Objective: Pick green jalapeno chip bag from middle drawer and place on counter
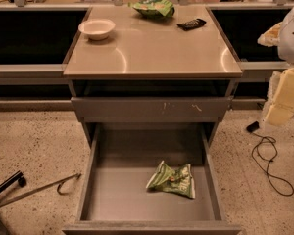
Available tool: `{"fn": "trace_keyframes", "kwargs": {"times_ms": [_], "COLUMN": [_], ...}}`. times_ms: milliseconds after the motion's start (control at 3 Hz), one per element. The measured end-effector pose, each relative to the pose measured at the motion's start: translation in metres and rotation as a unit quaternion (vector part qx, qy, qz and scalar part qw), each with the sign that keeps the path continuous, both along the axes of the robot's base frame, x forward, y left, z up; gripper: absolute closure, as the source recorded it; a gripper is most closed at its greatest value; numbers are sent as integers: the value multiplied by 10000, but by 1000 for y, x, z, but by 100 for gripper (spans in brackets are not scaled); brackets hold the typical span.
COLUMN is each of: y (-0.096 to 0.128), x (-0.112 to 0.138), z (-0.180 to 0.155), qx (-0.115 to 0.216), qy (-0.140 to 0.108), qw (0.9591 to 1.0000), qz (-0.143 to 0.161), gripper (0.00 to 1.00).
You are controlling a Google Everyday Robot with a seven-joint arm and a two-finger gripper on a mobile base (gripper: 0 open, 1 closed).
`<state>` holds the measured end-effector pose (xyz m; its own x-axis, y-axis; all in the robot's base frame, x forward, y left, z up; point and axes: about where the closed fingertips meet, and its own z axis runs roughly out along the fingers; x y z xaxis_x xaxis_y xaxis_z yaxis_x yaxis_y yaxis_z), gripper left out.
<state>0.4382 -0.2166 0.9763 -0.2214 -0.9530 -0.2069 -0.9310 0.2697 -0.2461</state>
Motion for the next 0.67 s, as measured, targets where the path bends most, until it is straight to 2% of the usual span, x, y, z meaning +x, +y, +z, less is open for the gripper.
{"fn": "trace_keyframes", "kwargs": {"times_ms": [333,667], "y": [1,15], "x": [0,-8], "z": [0,-24], "qx": [4,222], "qy": [-70,-140], "qw": [10000,9997], "qz": [-7,-12], "gripper": [0,0]}}
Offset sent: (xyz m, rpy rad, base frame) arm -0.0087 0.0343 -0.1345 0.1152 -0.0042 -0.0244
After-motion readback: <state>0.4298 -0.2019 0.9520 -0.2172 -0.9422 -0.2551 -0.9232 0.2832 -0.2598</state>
